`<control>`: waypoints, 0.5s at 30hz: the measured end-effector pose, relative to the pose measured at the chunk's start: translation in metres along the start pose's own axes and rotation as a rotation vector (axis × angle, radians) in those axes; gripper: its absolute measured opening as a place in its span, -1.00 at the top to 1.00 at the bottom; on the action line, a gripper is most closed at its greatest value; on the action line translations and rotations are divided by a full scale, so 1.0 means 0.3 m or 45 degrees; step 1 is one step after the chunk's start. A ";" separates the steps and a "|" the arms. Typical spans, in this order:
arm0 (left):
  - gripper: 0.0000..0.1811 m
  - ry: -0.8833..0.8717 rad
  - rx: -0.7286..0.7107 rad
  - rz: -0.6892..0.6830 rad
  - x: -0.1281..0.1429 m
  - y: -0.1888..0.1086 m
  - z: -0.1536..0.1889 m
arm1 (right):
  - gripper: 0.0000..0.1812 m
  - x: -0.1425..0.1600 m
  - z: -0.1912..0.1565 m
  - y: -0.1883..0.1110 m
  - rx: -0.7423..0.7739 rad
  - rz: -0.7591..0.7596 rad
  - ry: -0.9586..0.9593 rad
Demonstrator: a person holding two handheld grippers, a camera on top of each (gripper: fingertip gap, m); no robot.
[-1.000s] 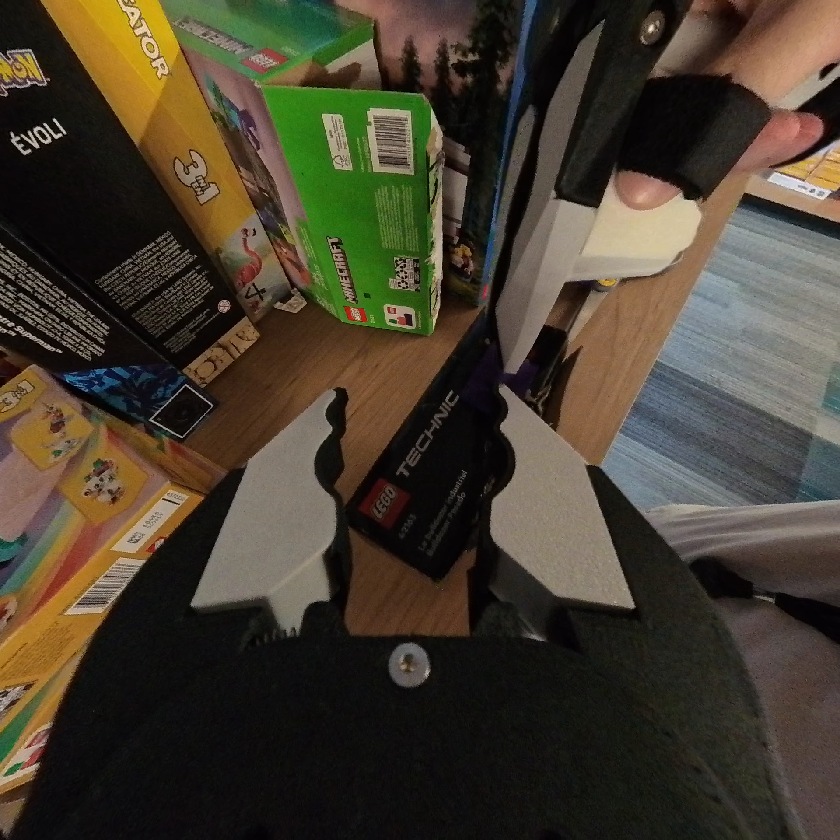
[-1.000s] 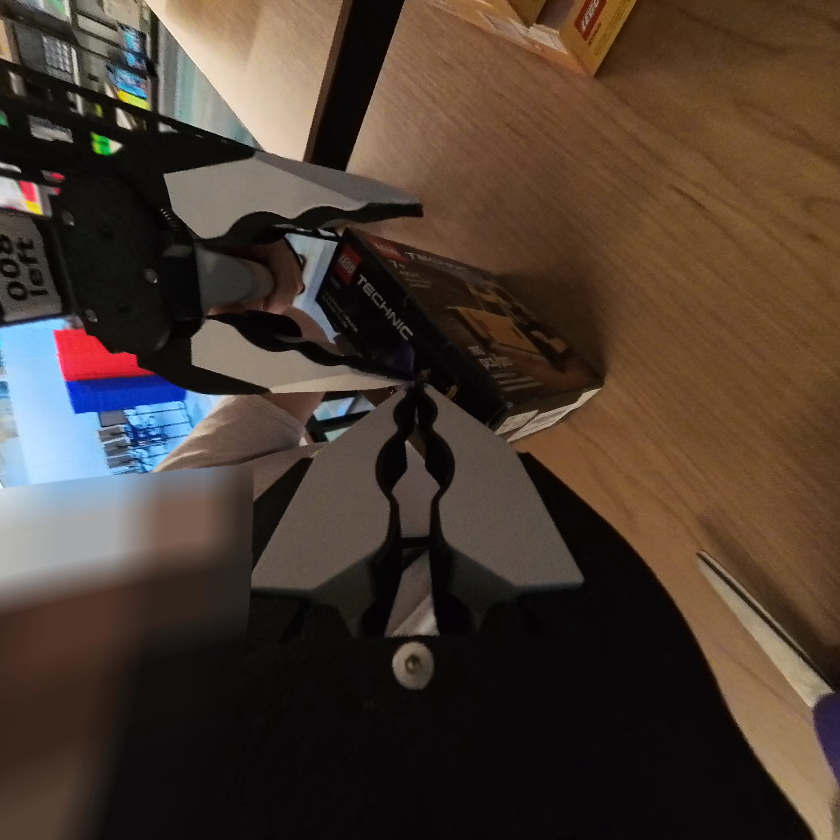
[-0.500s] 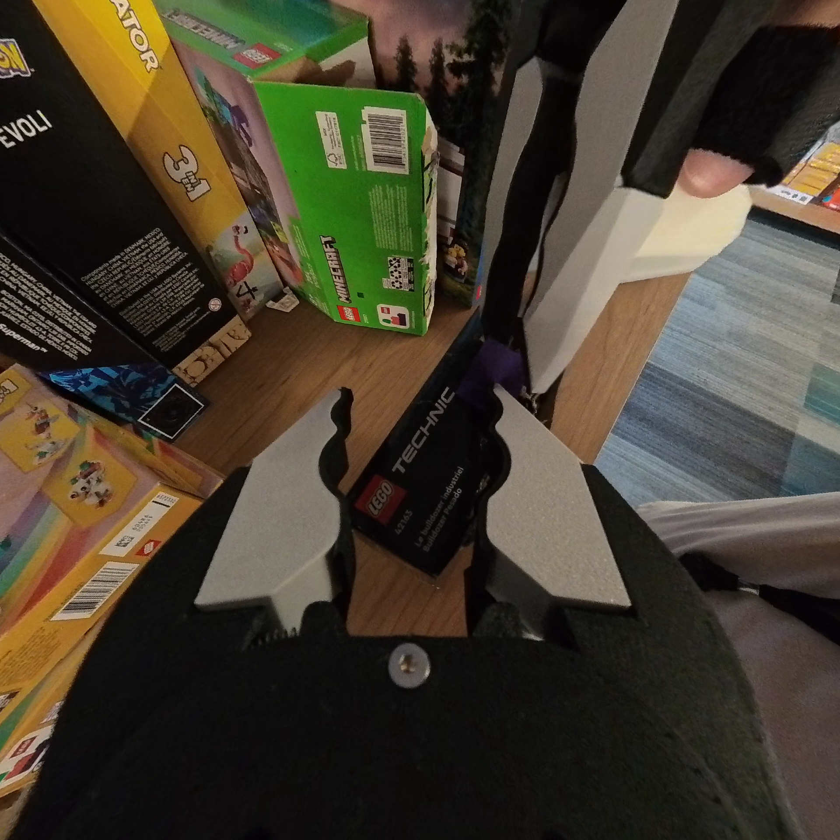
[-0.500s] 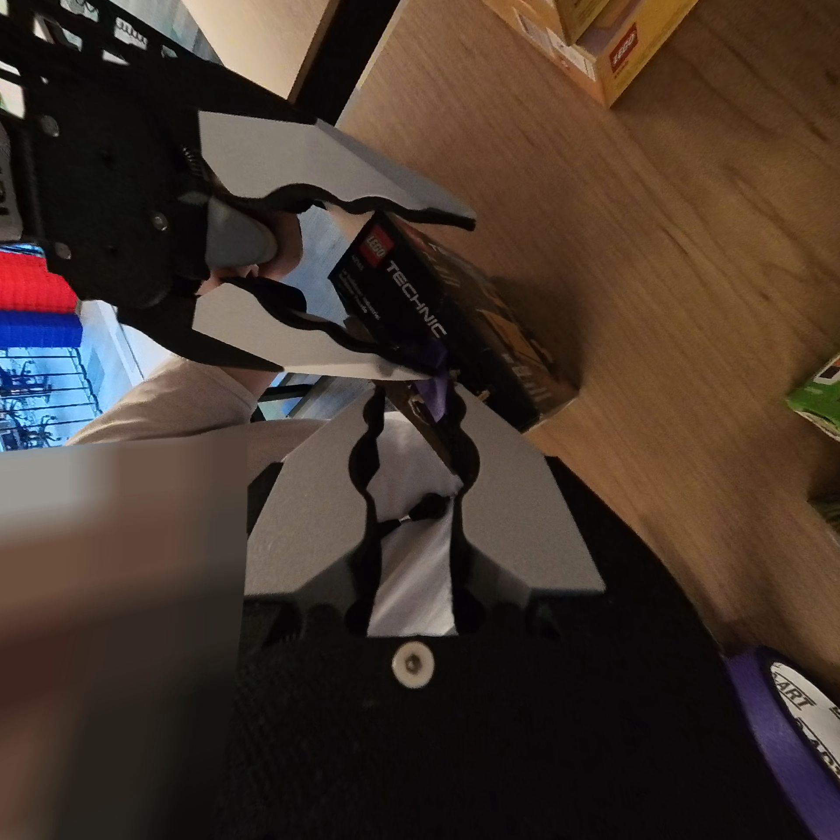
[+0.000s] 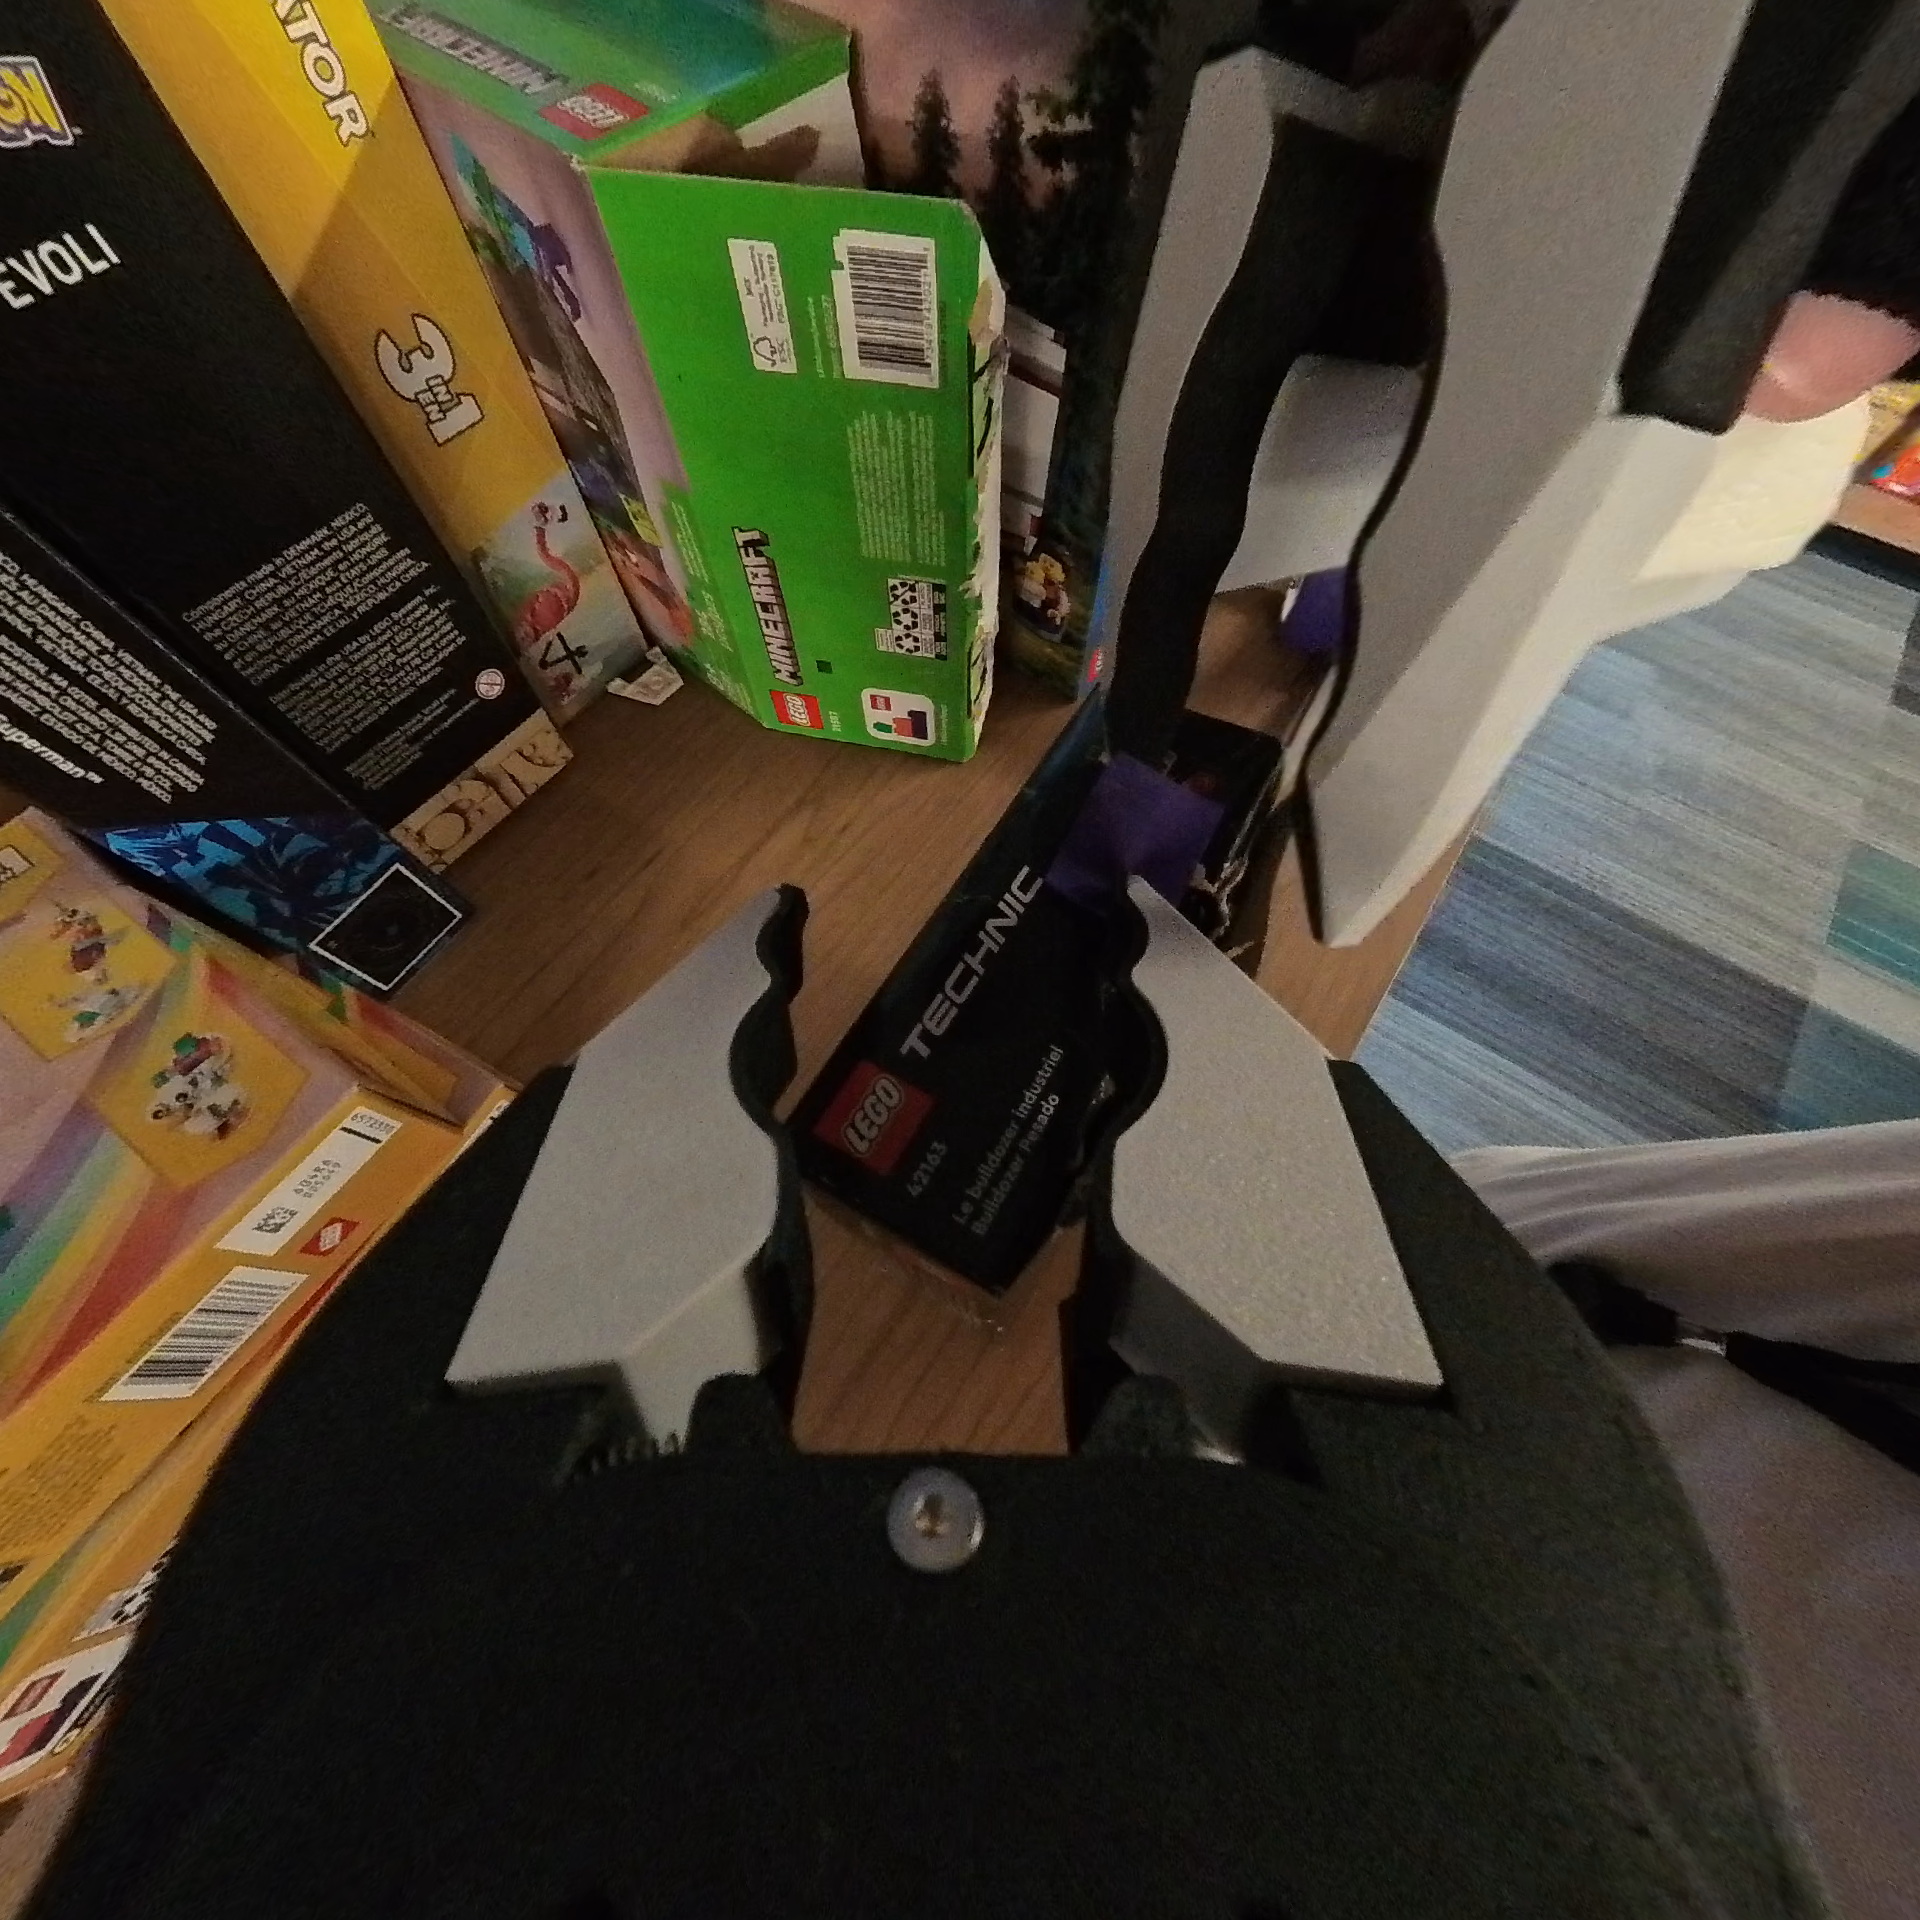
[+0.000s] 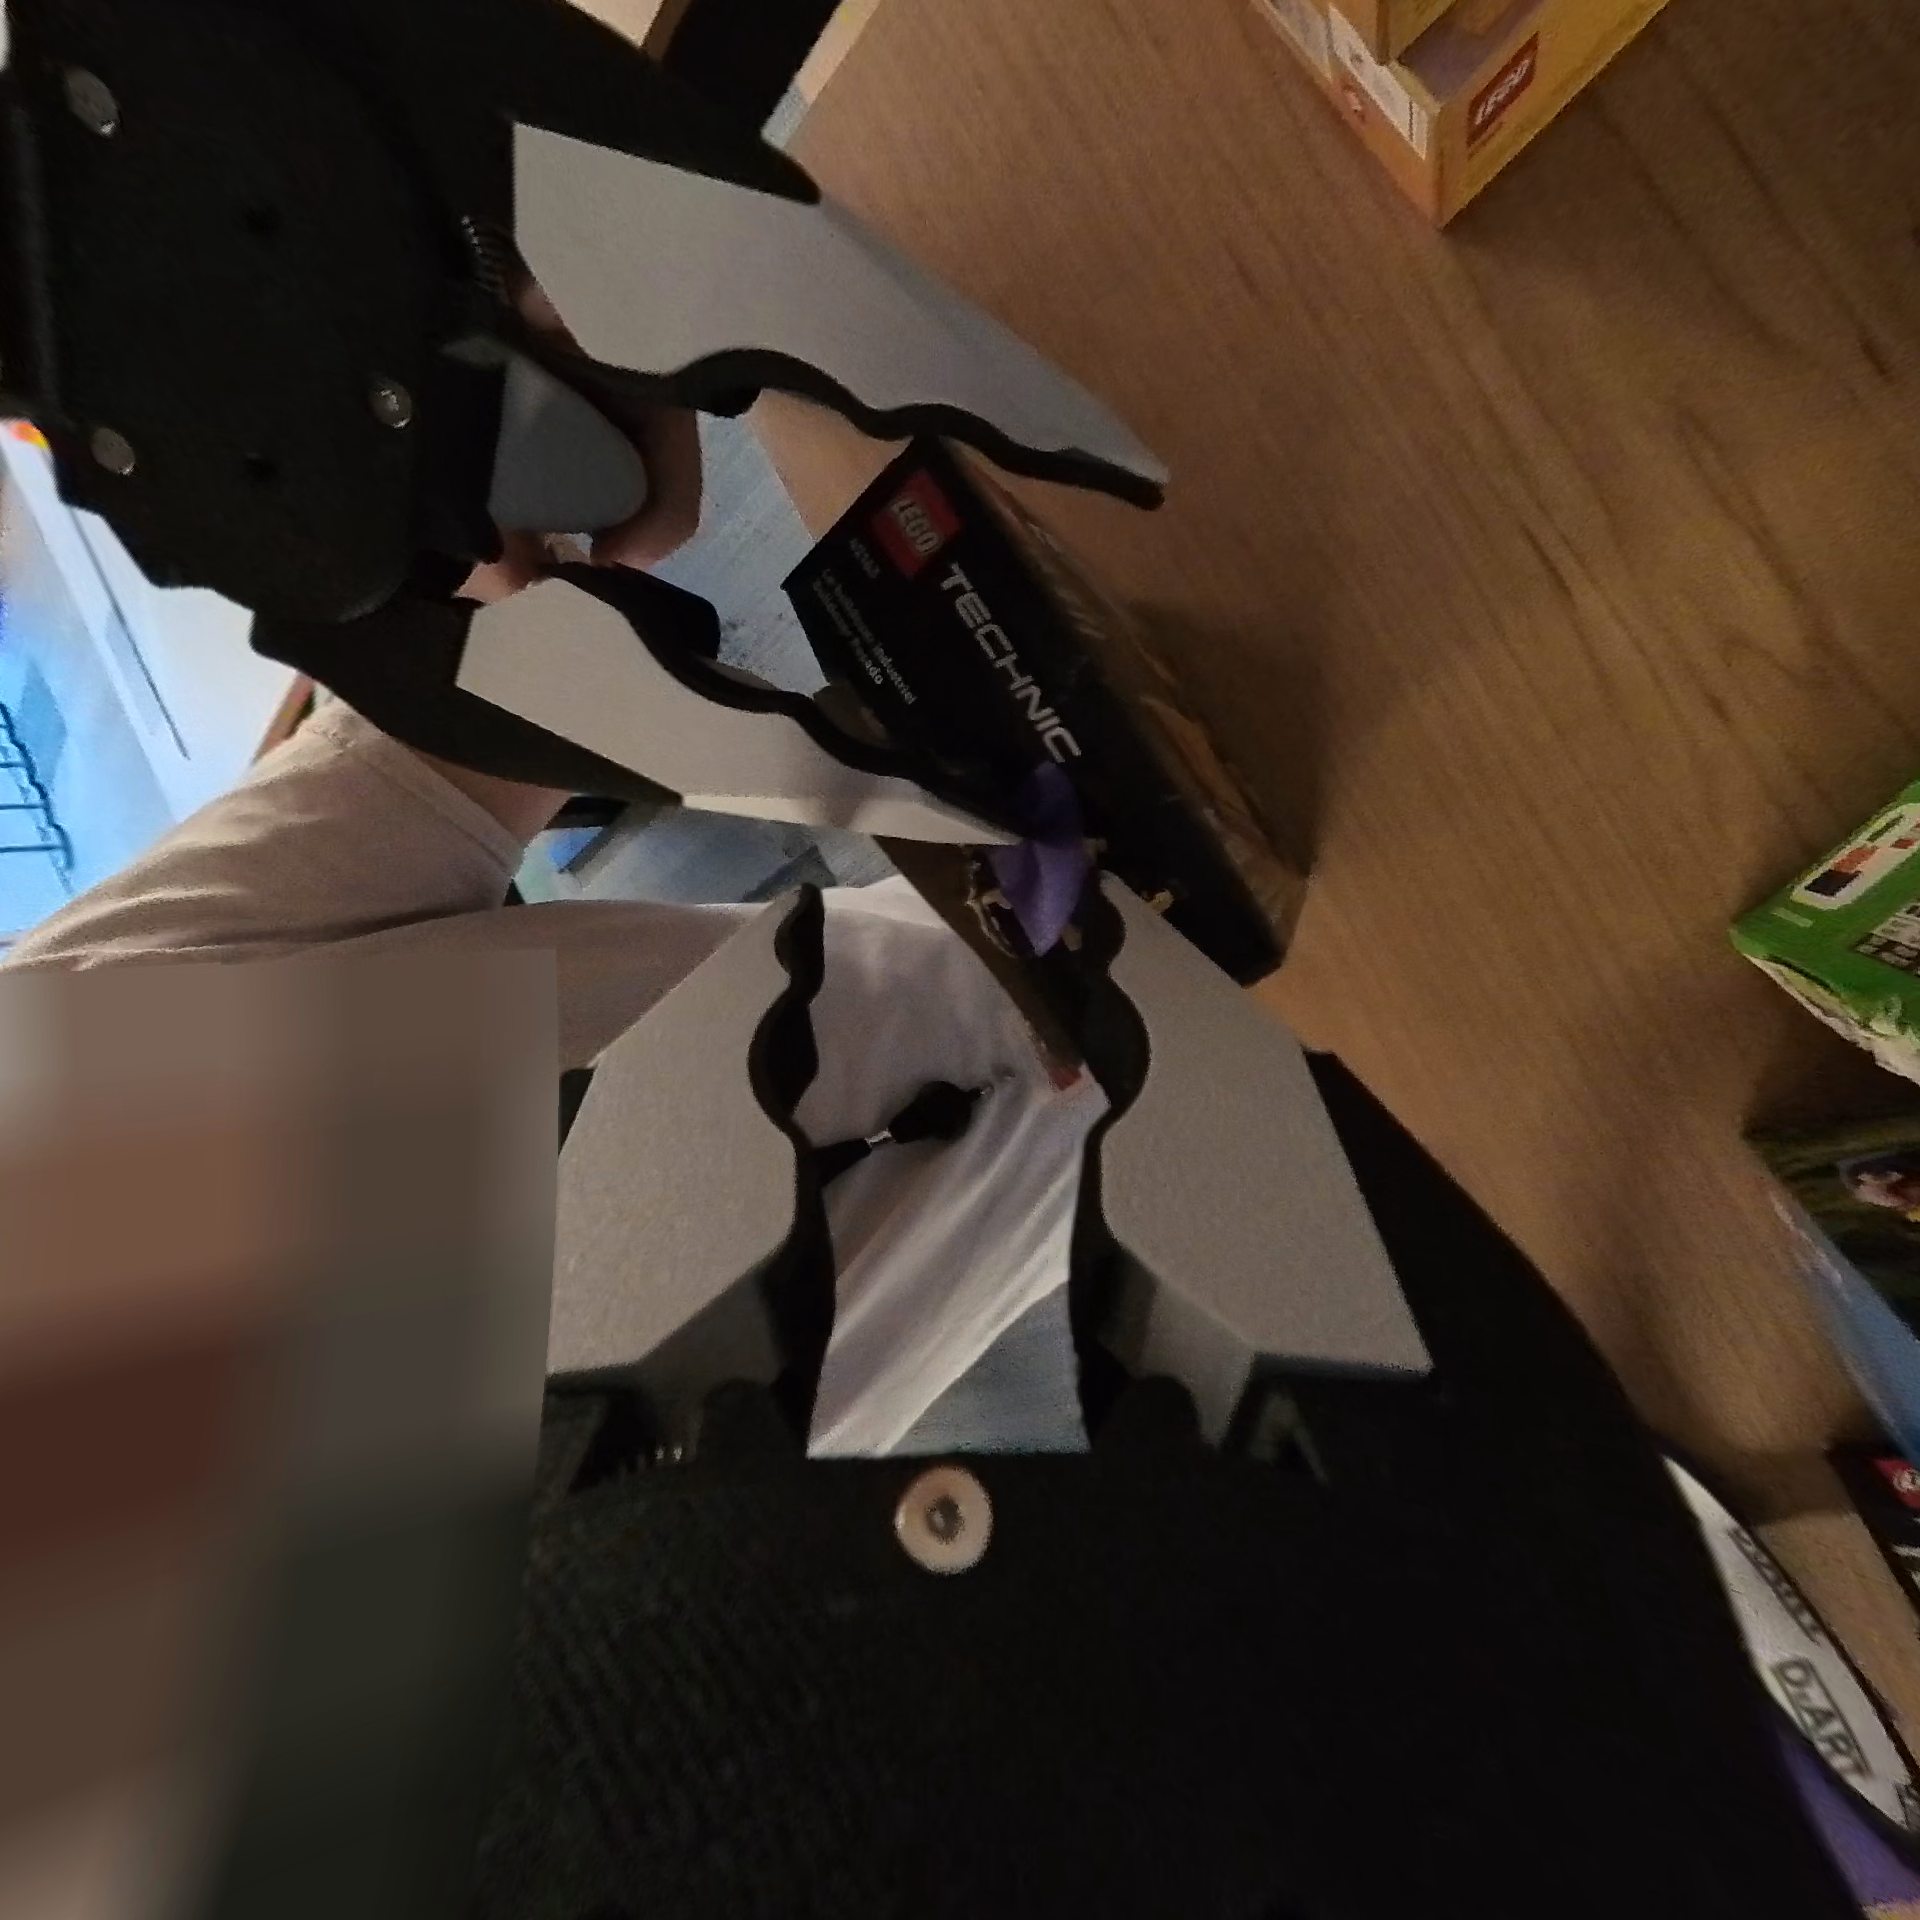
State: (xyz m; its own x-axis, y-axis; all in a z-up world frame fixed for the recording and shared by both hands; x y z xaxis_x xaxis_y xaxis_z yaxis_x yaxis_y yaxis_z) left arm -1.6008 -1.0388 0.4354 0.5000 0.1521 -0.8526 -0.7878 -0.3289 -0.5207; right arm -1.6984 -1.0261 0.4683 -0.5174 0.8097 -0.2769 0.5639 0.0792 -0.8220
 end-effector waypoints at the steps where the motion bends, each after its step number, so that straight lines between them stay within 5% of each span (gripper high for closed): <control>1: 0.36 0.001 -0.003 0.000 0.000 0.000 0.000 | 0.42 -0.001 -0.005 0.001 0.009 -0.006 -0.005; 15: 0.38 -0.001 -0.018 0.001 0.002 -0.003 -0.001 | 0.19 -0.003 -0.034 0.004 0.057 -0.023 -0.033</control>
State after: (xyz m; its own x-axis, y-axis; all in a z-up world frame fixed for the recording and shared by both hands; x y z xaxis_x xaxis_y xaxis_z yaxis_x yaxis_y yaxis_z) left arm -1.5996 -1.0386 0.4354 0.4994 0.1525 -0.8529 -0.7829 -0.3423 -0.5196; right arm -1.6907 -1.0207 0.4725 -0.5438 0.7932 -0.2740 0.5252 0.0670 -0.8483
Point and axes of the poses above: each gripper's, where its closed fingertips meet, y out along the fingers, x out of its underside, z = x × y across the jaws, the point moved 7 cm from there along -y, back along the fingers, and after that the axes turned 3 degrees about y, right-handed, at the moved point
